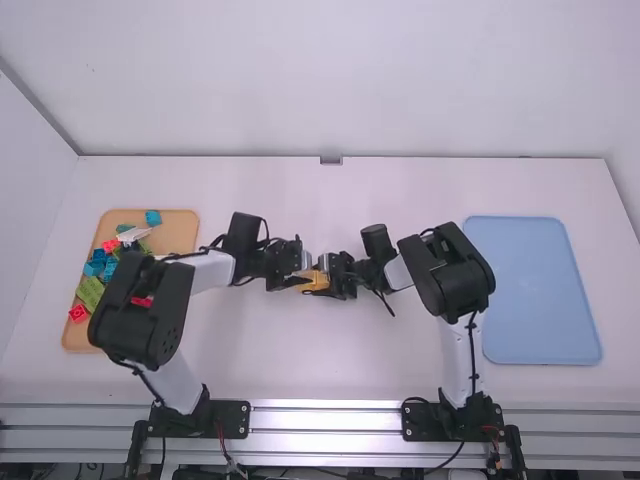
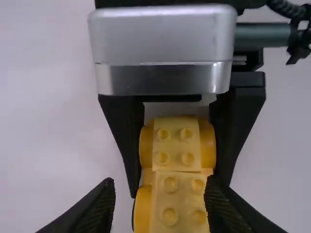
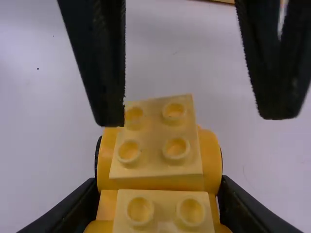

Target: Assemble lego blocks to make yellow taxi

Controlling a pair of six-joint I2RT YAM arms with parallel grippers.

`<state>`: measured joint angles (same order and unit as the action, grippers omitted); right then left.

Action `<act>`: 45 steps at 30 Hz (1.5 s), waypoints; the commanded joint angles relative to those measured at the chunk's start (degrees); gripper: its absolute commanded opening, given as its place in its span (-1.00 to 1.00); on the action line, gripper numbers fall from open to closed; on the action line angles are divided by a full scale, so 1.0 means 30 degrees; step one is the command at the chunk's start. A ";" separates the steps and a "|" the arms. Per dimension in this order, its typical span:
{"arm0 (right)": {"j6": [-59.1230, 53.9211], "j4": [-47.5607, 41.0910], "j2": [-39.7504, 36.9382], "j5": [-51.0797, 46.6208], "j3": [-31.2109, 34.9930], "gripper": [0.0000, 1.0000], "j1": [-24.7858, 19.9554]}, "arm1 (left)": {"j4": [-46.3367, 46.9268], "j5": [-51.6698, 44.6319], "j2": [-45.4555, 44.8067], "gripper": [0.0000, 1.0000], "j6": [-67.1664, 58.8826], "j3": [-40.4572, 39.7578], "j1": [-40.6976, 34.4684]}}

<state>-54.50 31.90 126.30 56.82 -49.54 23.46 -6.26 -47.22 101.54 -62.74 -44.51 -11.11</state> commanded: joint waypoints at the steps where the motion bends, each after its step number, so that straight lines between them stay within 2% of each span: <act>1: -0.0357 -0.0219 0.0262 -0.0889 -0.0124 -0.22 0.0051 | -0.0452 -0.0029 0.0510 0.18 0.0117 0.0670 -0.0051; 3: -0.0357 -0.0219 0.0262 -0.0903 -0.0124 -0.22 0.0087 | -0.0918 -0.0095 0.0816 0.34 0.0124 0.0860 -0.0051; 6: -0.0357 -0.0219 0.0262 -0.0903 -0.0124 -0.23 0.0066 | -0.1100 -0.0087 0.1078 0.47 0.0124 0.0845 -0.0051; 8: -0.0357 -0.0219 0.0262 -0.0896 -0.0124 -0.22 0.0109 | -0.1086 -0.0087 0.1209 0.47 0.0124 0.0765 -0.0051; 14: -0.0357 -0.0226 0.0262 -0.0896 -0.0124 -0.22 0.0022 | -0.0984 -0.0087 0.1639 0.05 0.0146 0.0350 -0.0044; 17: -0.0350 -0.0226 0.0262 -0.0889 -0.0124 -0.22 0.0015 | -0.0743 -0.0095 0.1639 -0.05 0.0168 0.0204 -0.0044; 27: -0.0357 -0.0262 0.0262 -0.0896 -0.0124 -0.22 0.0087 | -0.0146 -0.0204 0.1639 0.00 0.0138 -0.0291 -0.0044; 29: -0.0350 -0.0277 0.0262 -0.0896 -0.0124 -0.22 0.0022 | -0.0138 -0.0772 0.1639 -0.03 0.0131 -0.0284 -0.0051; 32: -0.0357 -0.0284 0.0262 -0.0896 -0.0124 -0.22 0.0022 | -0.0146 -0.1093 0.1639 -0.27 0.0131 -0.0284 -0.0051; 34: -0.0350 -0.0284 0.0262 -0.0896 -0.0124 -0.22 0.0029 | -0.0073 -0.1005 0.1639 -0.34 0.0117 -0.0284 -0.0044; 45: -0.0357 -0.0291 0.0262 -0.0889 -0.0124 -0.22 0.0015 | 0.0095 -0.1035 0.1639 -0.34 0.1137 -0.0546 -0.0051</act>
<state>-54.57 31.73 126.30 56.84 -49.67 23.46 -6.35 -48.82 105.65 -60.77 -44.75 -11.09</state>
